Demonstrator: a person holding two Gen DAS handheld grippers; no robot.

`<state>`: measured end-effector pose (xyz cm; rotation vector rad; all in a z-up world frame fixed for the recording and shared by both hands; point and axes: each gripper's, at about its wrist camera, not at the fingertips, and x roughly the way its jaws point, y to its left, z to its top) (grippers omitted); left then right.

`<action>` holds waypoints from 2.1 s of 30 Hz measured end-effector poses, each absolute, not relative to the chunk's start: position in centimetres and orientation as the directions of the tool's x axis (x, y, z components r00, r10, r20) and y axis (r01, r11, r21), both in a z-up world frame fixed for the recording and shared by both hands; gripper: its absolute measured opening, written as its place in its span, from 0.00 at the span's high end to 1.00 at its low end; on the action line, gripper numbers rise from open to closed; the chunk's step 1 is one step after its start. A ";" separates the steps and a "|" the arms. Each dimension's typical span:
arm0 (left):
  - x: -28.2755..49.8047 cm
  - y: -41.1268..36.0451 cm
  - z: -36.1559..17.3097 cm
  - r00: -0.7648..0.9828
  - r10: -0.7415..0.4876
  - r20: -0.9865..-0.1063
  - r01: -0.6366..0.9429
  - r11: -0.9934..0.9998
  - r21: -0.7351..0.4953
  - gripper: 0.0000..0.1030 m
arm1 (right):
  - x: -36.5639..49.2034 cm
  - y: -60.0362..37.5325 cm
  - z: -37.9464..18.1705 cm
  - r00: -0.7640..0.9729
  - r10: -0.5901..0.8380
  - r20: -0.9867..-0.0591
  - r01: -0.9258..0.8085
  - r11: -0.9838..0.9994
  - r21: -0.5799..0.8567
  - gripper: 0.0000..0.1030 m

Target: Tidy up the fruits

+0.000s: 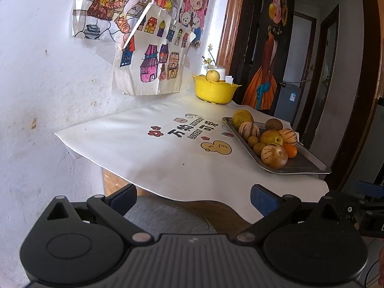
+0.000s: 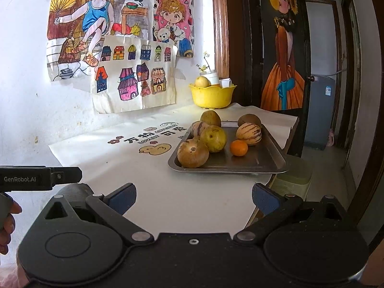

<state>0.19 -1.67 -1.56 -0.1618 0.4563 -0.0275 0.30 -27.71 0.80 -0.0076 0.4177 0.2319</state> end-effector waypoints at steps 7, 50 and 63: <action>0.2 -1.6 -1.6 0.898 -0.063 -0.437 -0.010 0.987 -0.163 0.01 | 0.3 -27.7 0.8 0.888 0.222 -0.403 -0.225 0.974 0.040 0.01; 0.0 -1.8 -2.0 0.883 -0.066 -0.466 -0.023 0.983 -0.184 0.01 | 0.2 -27.5 0.2 0.873 0.239 -0.425 -0.239 0.970 0.055 0.01; 0.0 -1.9 -2.0 0.878 -0.060 -0.474 -0.030 0.983 -0.179 0.01 | 0.2 -27.3 0.2 0.871 0.241 -0.429 -0.242 0.969 0.053 0.01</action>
